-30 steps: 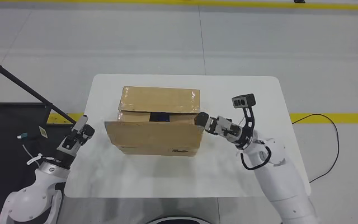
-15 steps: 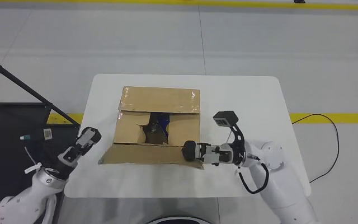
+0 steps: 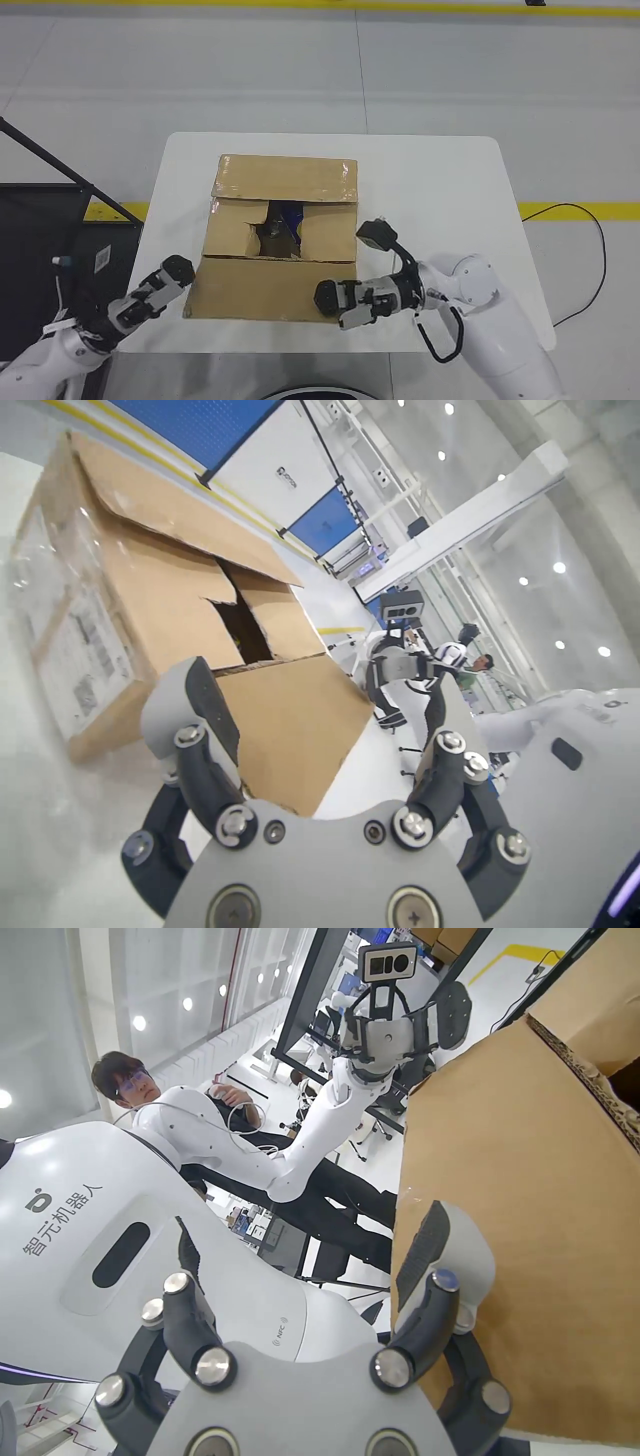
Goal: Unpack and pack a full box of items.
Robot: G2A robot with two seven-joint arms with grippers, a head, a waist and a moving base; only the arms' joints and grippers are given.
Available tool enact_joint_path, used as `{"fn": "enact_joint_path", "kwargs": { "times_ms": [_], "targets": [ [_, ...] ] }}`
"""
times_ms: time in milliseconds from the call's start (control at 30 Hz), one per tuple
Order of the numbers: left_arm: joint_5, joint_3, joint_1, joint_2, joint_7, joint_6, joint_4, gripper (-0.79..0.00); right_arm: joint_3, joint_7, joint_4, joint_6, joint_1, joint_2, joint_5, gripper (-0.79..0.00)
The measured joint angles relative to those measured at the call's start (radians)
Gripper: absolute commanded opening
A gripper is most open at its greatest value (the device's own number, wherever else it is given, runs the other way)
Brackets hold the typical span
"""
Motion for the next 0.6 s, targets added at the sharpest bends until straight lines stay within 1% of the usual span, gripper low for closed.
{"fn": "enact_joint_path", "kwargs": {
  "times_ms": [133, 200, 333, 433, 600],
  "targets": [
    [-0.103, 0.010, 0.004, 0.010, -0.116, 0.038, 0.001, 0.000, -0.016, 0.003, 0.002, 0.003, 0.003, 0.002, -0.002, 0.000],
    [-0.107, 0.020, 0.000, 0.015, -0.168, 0.039, 0.003, 0.000, -0.022, 0.002, 0.008, 0.002, 0.007, 0.003, 0.002, 0.000],
    [-0.077, 0.037, -0.010, 0.021, -0.221, 0.036, 0.020, 0.000, -0.019, -0.021, 0.013, -0.021, 0.014, 0.004, 0.036, 0.000],
    [-0.077, 0.044, -0.013, 0.026, -0.247, 0.036, 0.023, 0.000, 0.005, -0.059, 0.027, -0.043, 0.022, 0.003, 0.088, 0.000],
    [-0.053, 0.042, -0.008, 0.033, -0.280, 0.026, 0.026, 0.000, 0.027, -0.191, 0.054, -0.035, 0.047, -0.003, 0.124, 0.000]
  ]
}}
